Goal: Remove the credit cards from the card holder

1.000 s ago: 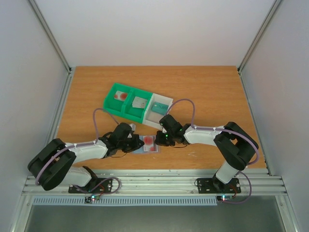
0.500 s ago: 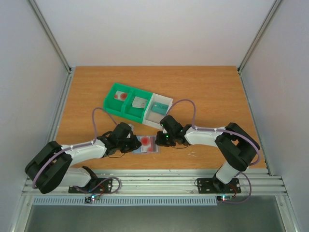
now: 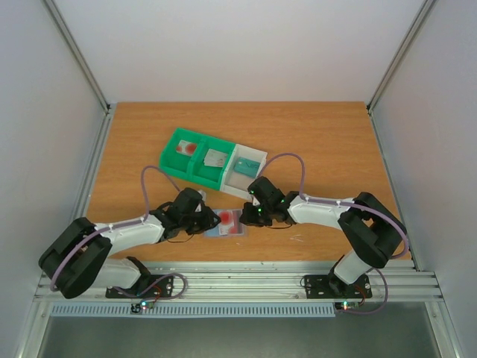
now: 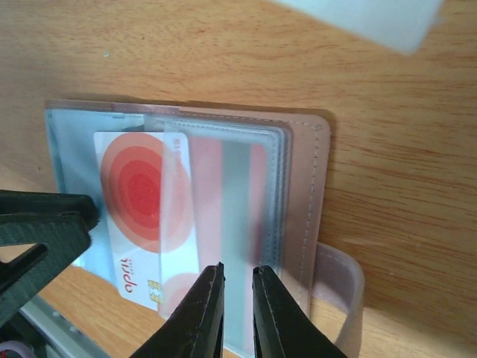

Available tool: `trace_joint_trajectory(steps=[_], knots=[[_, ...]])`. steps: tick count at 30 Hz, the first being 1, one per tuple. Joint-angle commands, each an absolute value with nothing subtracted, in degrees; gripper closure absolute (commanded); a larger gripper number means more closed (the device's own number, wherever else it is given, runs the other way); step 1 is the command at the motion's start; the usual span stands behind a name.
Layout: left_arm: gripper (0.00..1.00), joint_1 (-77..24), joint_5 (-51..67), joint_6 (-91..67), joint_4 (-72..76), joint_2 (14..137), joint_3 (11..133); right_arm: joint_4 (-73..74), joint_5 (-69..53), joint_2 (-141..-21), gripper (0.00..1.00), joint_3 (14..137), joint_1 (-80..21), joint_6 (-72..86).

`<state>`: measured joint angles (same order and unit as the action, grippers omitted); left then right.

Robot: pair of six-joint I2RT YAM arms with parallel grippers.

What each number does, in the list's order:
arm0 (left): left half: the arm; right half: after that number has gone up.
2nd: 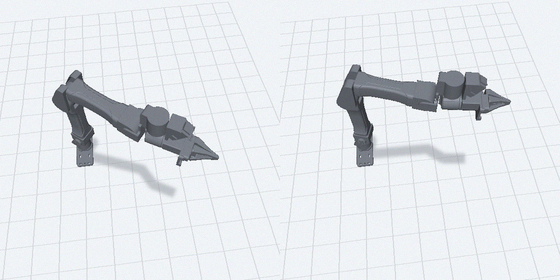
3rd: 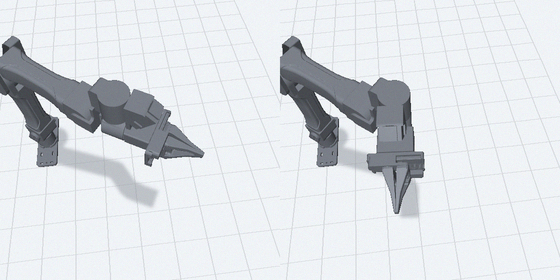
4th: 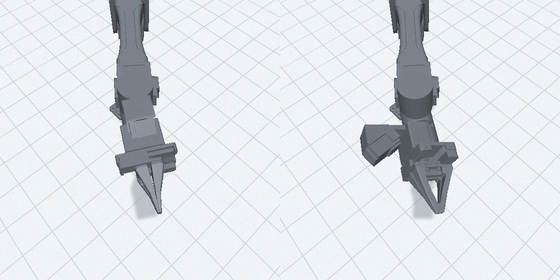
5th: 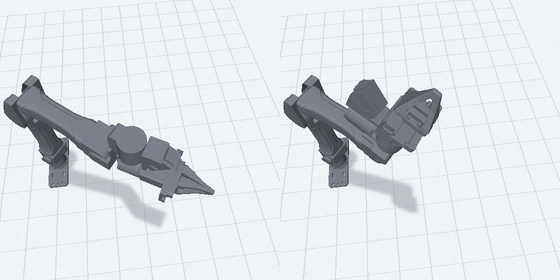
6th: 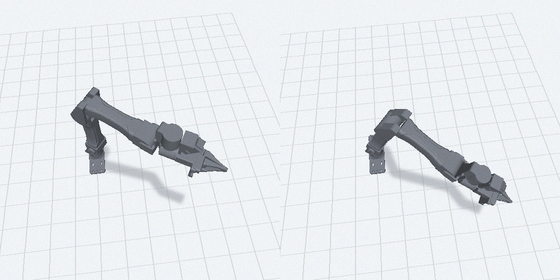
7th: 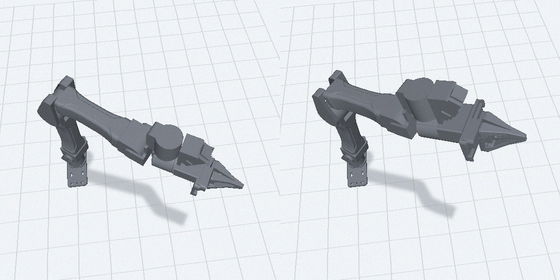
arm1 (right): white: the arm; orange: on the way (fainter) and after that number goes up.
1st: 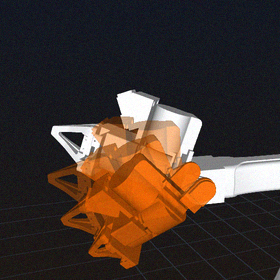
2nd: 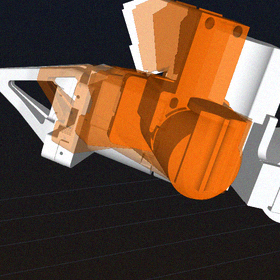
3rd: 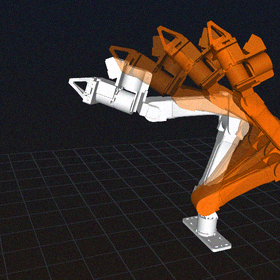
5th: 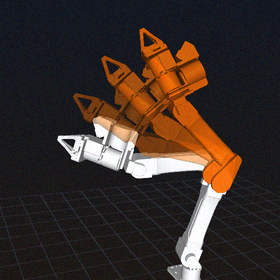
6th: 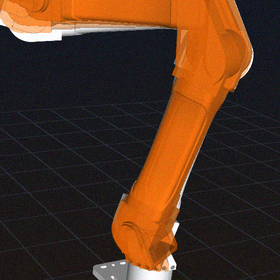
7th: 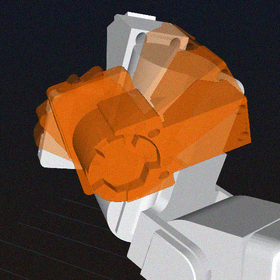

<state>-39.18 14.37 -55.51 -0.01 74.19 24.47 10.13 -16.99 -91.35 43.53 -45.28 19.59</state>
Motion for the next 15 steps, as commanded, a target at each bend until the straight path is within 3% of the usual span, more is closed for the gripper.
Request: trace_joint_trajectory(steps=[1,15], knots=[[0.72,-38.9,14.9,-55.8,4.5,76.5,24.3,10.4,-18.7,-90.0,0.87,45.1,-45.6,20.8],[0.72,-38.9,15.8,-58.0,9.5,80.2,24.0,6.4,-21.2,-96.0,0.90,45.3,-45.7,21.8]])
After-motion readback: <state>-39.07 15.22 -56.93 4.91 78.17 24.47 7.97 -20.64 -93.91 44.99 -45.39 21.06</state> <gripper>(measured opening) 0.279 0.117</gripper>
